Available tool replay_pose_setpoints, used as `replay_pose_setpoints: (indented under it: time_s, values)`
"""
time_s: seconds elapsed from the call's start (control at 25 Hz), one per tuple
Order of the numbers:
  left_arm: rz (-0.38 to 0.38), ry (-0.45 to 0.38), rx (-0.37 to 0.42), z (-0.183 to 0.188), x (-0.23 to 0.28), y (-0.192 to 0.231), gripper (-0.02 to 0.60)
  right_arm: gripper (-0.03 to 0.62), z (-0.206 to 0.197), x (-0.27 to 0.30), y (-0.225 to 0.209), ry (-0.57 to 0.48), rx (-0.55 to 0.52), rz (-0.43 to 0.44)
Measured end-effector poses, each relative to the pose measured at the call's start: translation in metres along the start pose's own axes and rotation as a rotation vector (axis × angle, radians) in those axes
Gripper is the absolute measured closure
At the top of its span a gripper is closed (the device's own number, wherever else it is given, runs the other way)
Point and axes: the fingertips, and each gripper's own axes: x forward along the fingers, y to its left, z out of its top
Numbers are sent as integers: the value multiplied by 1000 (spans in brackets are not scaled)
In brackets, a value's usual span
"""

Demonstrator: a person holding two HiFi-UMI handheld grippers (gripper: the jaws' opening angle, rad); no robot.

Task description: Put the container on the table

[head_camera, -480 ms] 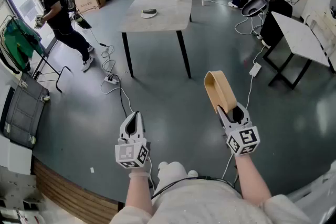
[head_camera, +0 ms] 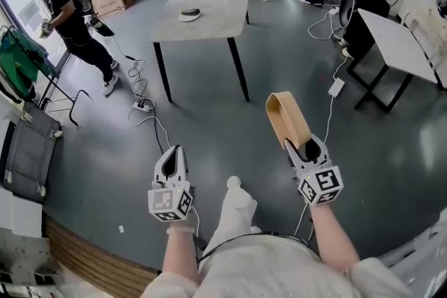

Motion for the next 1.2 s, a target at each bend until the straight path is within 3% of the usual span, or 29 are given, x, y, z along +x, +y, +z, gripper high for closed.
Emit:
replay_pose_setpoints:
  time_s: [0.4, 0.68, 1.2]
  values:
    - [2, -5, -40, 3, 104, 25, 577, 373, 9, 88, -43, -5, 35, 28]
    - [-29, -1, -18, 19, 184, 51, 578, 373, 21, 161, -68, 1, 60, 13]
    - [-67, 11, -12, 15, 301, 99, 578, 372, 19, 273, -110, 10, 90, -31]
